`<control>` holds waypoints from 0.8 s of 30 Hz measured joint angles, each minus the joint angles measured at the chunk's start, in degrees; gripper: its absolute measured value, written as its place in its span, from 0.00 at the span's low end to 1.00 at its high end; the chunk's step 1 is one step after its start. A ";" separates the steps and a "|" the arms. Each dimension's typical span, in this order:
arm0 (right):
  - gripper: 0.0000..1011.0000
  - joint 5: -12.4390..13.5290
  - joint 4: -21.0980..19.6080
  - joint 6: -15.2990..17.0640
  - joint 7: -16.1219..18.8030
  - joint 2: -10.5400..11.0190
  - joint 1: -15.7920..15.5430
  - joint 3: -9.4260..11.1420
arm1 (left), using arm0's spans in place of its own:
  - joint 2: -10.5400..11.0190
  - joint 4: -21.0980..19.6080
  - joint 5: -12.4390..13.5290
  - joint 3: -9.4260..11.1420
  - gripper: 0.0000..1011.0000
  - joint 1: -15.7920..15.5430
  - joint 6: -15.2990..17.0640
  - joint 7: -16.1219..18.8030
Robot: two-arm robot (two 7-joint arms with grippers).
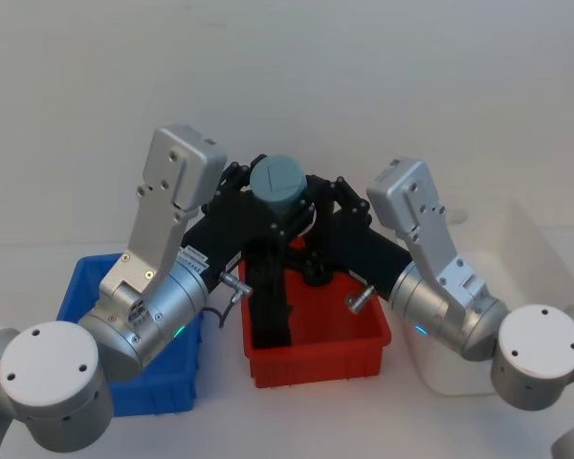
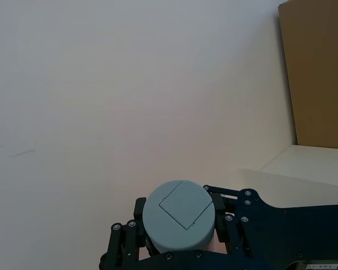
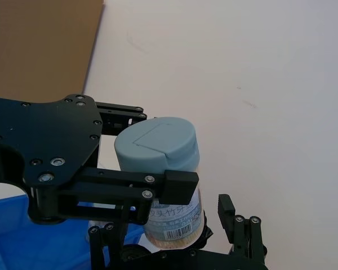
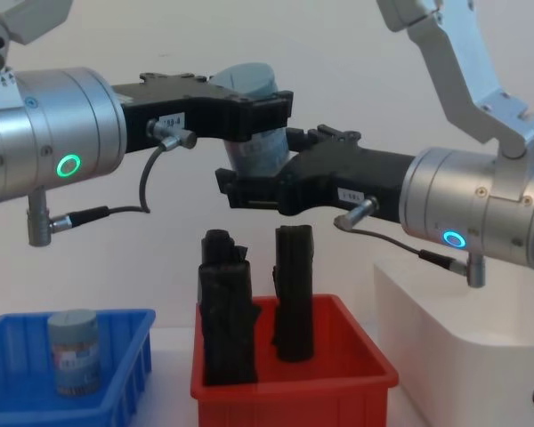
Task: Pick the cotton swabs from the blue box and place them into the white box.
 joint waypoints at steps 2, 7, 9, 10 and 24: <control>0.99 -0.05 0.07 -0.15 -0.21 -0.08 0.04 -0.05 | 0.03 -0.02 -0.10 -0.04 0.68 0.05 0.09 0.04; 0.98 -0.14 0.27 -0.52 -0.80 -0.27 0.20 -0.16 | 0.06 -0.07 -0.24 -0.07 0.68 0.13 0.24 0.11; 0.95 -0.16 0.35 -0.69 -1.03 -0.33 0.25 -0.20 | 0.07 -0.08 -0.30 -0.09 0.68 0.16 0.29 0.15; 0.92 -0.18 0.40 -0.79 -1.16 -0.37 0.29 -0.23 | 0.07 -0.09 -0.32 -0.09 0.68 0.17 0.31 0.16; 0.67 -0.32 0.63 -1.16 -1.69 -0.59 0.41 -0.38 | 0.12 -0.18 -0.52 -0.17 0.68 0.23 0.37 0.28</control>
